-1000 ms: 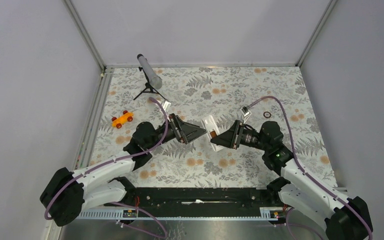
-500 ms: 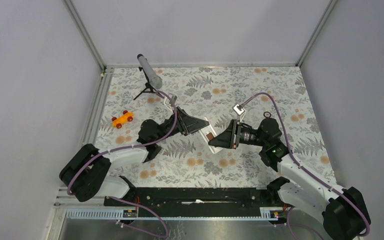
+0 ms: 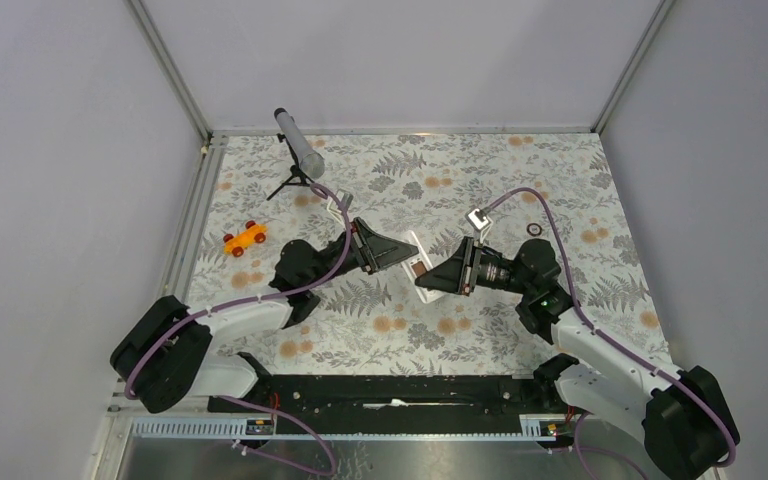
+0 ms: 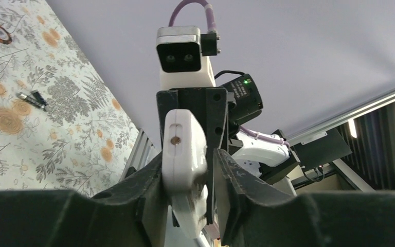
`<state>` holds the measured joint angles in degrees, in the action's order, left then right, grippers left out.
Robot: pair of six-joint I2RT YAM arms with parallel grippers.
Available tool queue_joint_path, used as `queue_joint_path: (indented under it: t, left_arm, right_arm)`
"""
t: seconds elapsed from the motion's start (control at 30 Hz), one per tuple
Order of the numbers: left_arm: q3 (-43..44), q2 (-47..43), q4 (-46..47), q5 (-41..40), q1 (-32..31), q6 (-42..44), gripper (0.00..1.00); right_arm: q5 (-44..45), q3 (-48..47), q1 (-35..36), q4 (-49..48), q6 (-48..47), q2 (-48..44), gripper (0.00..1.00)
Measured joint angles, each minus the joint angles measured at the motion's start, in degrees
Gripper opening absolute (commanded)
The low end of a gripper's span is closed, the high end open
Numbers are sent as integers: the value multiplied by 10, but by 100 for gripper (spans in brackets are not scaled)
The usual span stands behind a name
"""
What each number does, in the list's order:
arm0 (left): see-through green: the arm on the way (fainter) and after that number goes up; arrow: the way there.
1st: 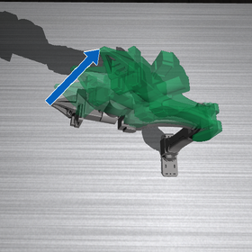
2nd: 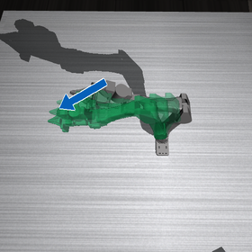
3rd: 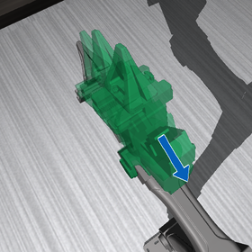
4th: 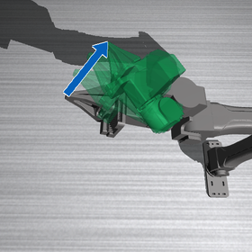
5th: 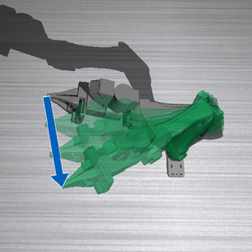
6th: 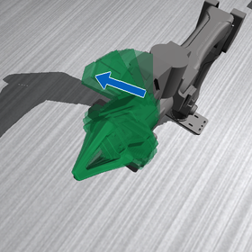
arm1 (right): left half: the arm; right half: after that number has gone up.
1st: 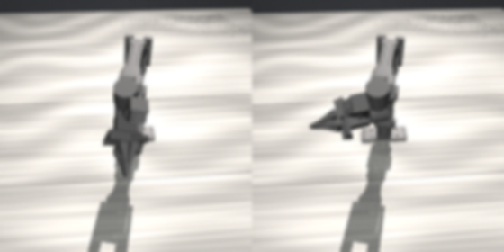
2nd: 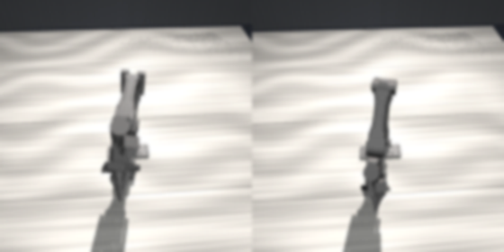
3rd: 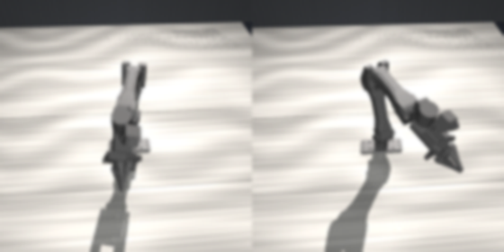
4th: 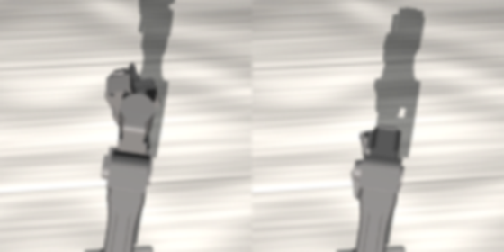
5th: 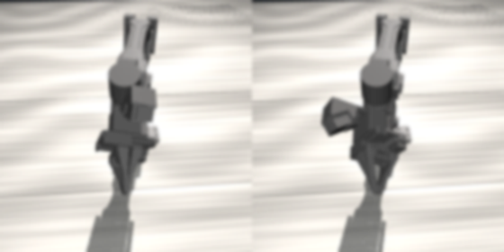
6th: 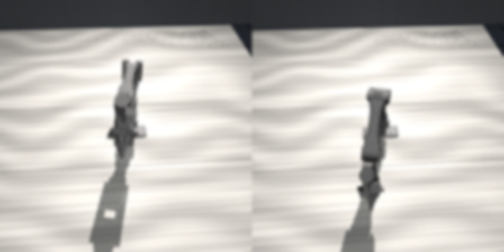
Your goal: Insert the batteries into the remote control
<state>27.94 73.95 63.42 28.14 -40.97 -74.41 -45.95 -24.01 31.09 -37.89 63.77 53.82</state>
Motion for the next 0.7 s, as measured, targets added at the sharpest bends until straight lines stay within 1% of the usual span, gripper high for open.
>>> queue_joint_path:
  t: [0.03, 0.1, 0.13, 0.17, 0.2, 0.23, 0.27, 0.3, 0.37, 0.4, 0.47, 0.53, 0.57, 0.63, 0.67, 0.7]
  left_arm:
    - [0, -1, -5, -2, 0, 4, 26]
    - [0, -1, -14, -3, 0, 9, 20]
    - [0, -1, -15, -3, 0, 9, 12]
    - [0, -1, -15, -3, 0, 8, 5]
    - [0, -1, -15, -4, 0, 9, 0]
    - [0, -1, -15, -3, 0, 9, 0]
    - [0, -1, -16, -3, 0, 10, 0]
    - [0, -1, -16, -3, 0, 12, 0]
    - [0, -1, -23, -3, 3, 28, 0]
    - [0, -2, -30, -3, 7, 36, 0]
    - [0, -10, -64, -5, 27, 61, 0]
    - [0, -30, -122, -17, 55, 100, 0]
    - [0, -44, -159, -25, 67, 124, 0]
    - [1, -70, -232, -51, 83, 173, 0]
    - [2, -81, -269, -64, 89, 197, 0]
    - [6, -91, -312, -78, 91, 223, 0]
  right_arm:
    - [0, 1, 0, -5, 2, 0, 3]
    - [1, 3, 0, -9, 6, 0, 3]
    - [0, 4, 0, -11, 6, 1, 5]
    - [0, 5, 0, -13, 6, 1, 12]
    - [0, 5, 0, -14, 6, 1, 27]
    - [0, 5, 0, -13, 5, 1, 43]
    - [0, 5, 0, -12, 5, 1, 56]
    - [0, 5, 0, -7, 3, 1, 66]
    - [5, 0, 0, 33, -11, 0, 77]
    - [15, -6, 0, 68, -26, 0, 80]
    - [42, -27, 0, 149, -66, -2, 81]
    - [103, -62, -1, 254, -121, -7, 81]
    - [128, -75, -2, 291, -142, -10, 80]
    - [206, -111, -3, 380, -188, -15, 76]
    - [246, -128, -5, 418, -208, -14, 73]
    - [289, -144, -7, 453, -227, -10, 67]
